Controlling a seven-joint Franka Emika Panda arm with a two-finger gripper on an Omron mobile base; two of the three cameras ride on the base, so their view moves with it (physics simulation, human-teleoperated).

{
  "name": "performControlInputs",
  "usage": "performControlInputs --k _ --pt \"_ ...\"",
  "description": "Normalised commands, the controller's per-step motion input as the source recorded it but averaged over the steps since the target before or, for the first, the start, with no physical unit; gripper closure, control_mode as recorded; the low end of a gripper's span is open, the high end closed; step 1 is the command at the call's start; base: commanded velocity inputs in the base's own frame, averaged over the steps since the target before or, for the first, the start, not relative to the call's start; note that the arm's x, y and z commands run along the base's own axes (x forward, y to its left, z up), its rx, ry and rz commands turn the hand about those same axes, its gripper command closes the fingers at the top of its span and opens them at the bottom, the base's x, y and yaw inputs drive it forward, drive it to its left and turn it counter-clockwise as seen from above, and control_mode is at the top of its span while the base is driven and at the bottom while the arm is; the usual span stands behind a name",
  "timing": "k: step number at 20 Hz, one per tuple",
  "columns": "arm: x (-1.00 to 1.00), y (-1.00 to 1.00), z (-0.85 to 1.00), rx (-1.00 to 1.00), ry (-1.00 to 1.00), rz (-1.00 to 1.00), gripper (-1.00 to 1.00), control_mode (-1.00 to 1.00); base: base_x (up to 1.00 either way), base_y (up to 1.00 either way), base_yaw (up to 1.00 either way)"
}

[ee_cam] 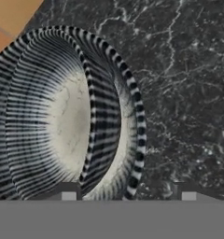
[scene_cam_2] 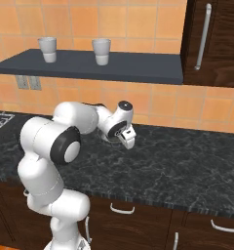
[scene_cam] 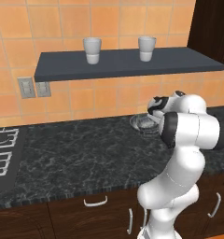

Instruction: Pick up the bowls on the counter and stack them on top of one another in the open cabinet. Place the smaller bowl on top of the larger bowl.

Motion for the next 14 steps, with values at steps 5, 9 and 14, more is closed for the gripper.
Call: performControlInputs --k 5,9,14 --pt "-0.02 0.37 -0.52 -0.06 0.0 0.01 -1.0 -1.0 0.0 0.0 0.0" --pt "-0.19 0.39 -0.72 -0.13 0.0 0.0 -1.0 -1.0 0.0 0.0 0.0" --pt "-0.58 0.19 0.33 0.0 -0.15 0.06 -1.0 -1.0 0.0 0.0 0.0"
